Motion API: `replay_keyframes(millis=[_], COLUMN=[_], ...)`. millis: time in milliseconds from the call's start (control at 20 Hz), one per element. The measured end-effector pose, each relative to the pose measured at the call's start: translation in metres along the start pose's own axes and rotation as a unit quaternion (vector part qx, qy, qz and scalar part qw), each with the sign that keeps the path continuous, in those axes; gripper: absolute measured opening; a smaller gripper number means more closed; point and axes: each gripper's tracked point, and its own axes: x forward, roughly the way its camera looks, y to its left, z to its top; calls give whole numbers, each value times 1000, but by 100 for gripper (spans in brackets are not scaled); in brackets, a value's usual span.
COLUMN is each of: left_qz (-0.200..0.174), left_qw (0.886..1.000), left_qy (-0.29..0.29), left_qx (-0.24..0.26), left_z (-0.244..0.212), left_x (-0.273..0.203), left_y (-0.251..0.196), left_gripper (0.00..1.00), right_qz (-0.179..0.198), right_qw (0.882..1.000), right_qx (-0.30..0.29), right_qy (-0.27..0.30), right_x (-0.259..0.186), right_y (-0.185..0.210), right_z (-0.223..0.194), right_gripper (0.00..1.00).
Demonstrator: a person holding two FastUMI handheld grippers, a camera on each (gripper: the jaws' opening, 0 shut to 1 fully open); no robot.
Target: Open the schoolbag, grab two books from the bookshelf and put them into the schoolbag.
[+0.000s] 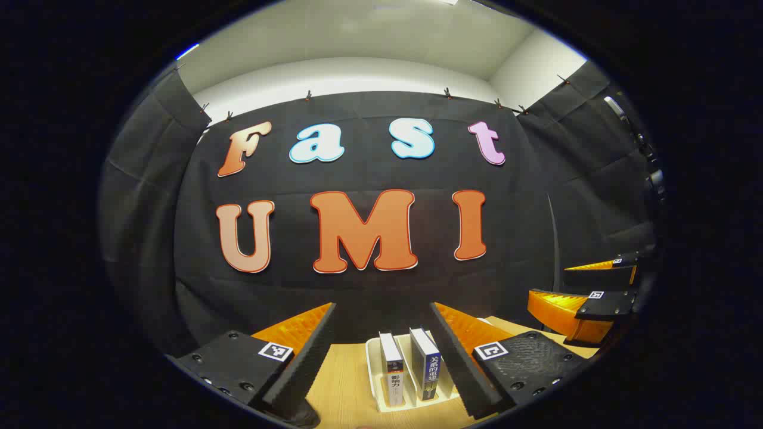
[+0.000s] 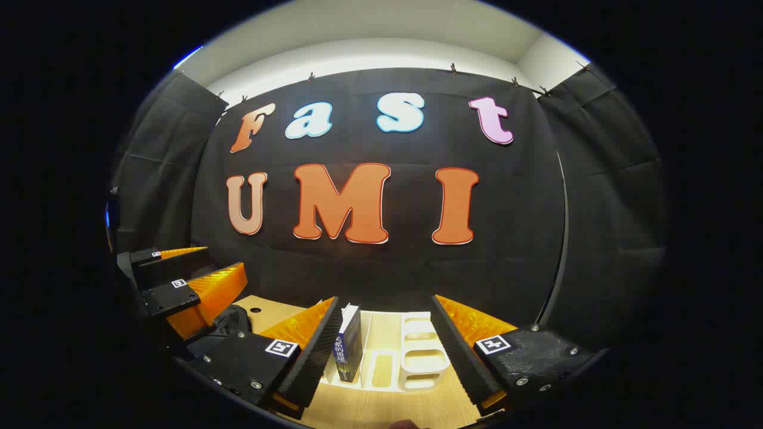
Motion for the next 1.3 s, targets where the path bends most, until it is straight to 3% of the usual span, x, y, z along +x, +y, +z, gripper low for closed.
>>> replay_keyframes(millis=[200,1300], left_qz=[7,21], left_qw=[1000,1000], left_qy=[8,15], left_qx=[1,7], left_z=[-6,-25], left_x=[4,20], left_y=[10,36], left_gripper=[96,94], right_qz=[2,-5], right_qw=[1000,1000], right_qx=[24,10], right_qy=[10,22], right_x=[6,26], right_y=[10,25], right_z=[-4,-14], right_gripper=[93,93])
